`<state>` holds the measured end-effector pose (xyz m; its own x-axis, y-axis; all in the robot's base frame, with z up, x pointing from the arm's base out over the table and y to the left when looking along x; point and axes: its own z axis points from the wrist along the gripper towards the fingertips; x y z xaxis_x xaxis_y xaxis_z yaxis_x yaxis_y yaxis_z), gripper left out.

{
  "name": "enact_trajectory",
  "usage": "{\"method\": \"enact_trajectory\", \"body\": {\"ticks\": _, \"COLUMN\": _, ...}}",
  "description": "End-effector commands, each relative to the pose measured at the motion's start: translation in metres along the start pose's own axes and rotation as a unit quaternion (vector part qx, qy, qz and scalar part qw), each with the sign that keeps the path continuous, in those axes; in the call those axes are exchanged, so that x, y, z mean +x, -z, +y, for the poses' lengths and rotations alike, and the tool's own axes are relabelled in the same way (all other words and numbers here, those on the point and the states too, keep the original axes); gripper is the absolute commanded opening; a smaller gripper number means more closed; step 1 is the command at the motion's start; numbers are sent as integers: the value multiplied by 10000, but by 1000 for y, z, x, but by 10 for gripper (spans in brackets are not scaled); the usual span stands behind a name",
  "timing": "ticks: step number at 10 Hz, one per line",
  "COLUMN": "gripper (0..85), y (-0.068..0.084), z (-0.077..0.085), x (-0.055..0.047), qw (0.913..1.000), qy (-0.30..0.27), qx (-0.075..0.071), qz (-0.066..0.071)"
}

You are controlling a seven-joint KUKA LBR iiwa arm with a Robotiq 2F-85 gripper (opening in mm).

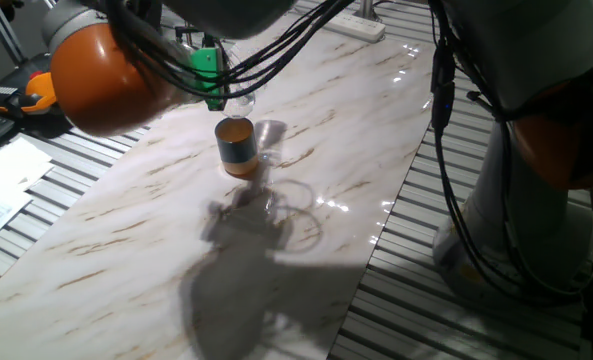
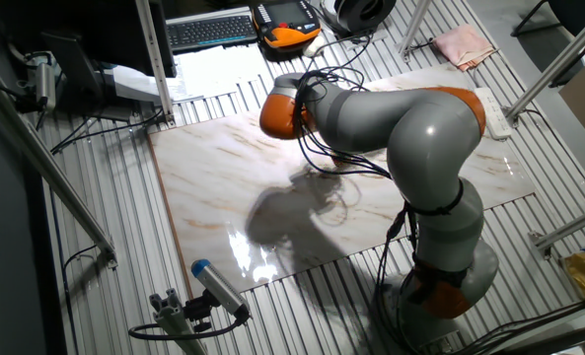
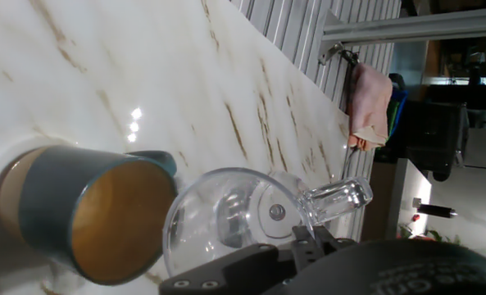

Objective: Pour the water from one cup into another empty cup

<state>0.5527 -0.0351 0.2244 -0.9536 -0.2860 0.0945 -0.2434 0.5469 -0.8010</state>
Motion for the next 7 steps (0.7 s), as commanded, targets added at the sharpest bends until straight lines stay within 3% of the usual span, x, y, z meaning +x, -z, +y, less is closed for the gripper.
{"method": "enact_trajectory", "body": {"ticks": 1, "gripper": 0, "y": -3, "z": -4, "x": 1, "qw": 9993, "qy": -60, "qx": -369, "qz": -42}}
{"method": "enact_trajectory", "body": {"ticks": 3, "gripper": 0, "y": -9, "z": -12, "x": 3, "qw": 9981, "qy": -113, "qx": -598, "qz": -89}}
{"method": "enact_trajectory", "body": {"ticks": 7, "gripper": 0, "y": -15, "z": -21, "x": 9, "qw": 9923, "qy": -272, "qx": -1198, "qz": -166}}
